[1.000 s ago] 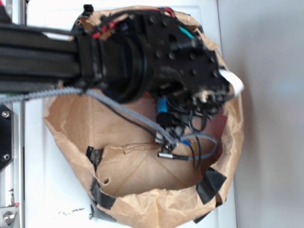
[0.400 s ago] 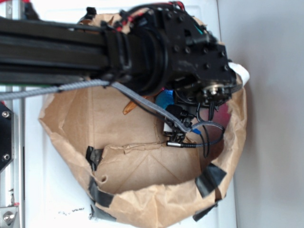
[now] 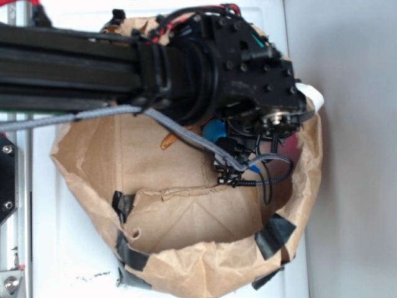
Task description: Grab the blue ball.
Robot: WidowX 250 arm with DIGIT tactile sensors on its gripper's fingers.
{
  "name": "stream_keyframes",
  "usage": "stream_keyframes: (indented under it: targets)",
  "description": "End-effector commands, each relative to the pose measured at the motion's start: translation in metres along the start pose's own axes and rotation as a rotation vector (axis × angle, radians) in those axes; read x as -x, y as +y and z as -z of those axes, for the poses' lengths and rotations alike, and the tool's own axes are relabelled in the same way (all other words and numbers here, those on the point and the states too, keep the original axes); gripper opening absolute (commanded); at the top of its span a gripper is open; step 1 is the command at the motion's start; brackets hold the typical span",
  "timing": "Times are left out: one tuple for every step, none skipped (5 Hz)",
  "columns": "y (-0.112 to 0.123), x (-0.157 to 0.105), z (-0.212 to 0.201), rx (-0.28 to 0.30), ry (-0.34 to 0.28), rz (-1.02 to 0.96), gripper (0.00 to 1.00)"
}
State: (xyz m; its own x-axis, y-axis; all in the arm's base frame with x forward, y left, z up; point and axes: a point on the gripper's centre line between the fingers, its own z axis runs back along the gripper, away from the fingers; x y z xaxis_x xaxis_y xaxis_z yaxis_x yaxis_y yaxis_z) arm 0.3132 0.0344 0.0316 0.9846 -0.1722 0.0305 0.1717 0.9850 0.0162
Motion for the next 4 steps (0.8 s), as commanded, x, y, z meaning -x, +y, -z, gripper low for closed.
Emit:
stream_keyframes:
  targets:
    - [0.004,0.027,-0.071,0.078,-0.178,0.003,0.0]
    - [0.012,0.049,-0.088,0.123,-0.222,0.002,0.0]
    - [0.016,0.06,-0.09,0.153,-0.245,0.01,0.0]
    - [0.01,0.06,-0.087,0.062,-0.212,-0.035,0.0]
